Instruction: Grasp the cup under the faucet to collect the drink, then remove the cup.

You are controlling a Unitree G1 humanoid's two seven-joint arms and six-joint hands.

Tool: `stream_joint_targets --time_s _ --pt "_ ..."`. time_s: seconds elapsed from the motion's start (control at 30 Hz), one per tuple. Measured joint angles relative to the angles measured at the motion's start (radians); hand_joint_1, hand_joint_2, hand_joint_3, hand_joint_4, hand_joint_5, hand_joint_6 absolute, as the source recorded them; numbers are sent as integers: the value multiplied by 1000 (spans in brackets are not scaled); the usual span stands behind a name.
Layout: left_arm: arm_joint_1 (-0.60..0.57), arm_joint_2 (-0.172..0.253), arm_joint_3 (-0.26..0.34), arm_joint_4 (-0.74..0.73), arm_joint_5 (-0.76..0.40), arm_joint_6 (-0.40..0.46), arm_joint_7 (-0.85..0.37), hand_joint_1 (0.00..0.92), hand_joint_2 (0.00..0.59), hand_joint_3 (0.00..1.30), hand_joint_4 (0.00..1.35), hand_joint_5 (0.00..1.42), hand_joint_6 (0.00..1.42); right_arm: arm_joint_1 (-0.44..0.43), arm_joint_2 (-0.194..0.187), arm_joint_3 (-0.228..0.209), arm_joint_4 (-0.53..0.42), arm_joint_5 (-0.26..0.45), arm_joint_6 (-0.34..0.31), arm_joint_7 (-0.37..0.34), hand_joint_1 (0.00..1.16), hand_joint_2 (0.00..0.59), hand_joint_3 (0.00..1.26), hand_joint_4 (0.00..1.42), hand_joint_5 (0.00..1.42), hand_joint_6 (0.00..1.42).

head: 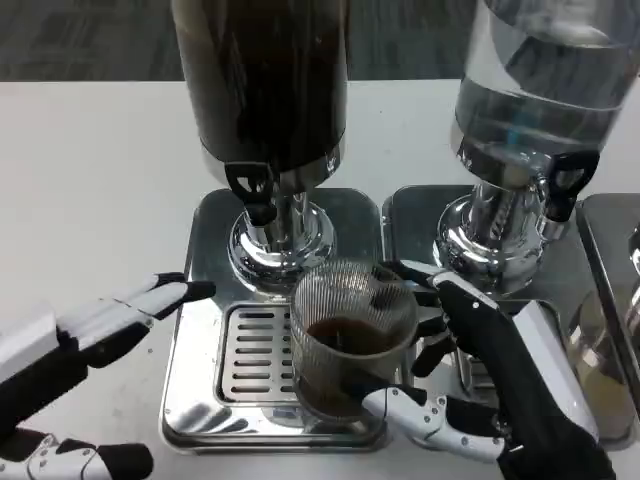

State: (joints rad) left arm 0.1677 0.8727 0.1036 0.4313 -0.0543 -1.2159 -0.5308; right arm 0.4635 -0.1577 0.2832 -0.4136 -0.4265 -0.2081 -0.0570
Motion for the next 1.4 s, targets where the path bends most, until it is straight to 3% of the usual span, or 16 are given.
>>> stream_joint_targets --time_s 0.13,1.4 --pt "6 15 -1 -15 -14 1 -2 0 93 57 0 0 76 12 -4 -1 -22 2 0 10 706 265 430 478 620 778" --pt "73 16 -2 -90 -54 16 -15 0 85 73 0 0 90 78 -5 -10 -71 27 0 29 697 271 449 489 637 802"
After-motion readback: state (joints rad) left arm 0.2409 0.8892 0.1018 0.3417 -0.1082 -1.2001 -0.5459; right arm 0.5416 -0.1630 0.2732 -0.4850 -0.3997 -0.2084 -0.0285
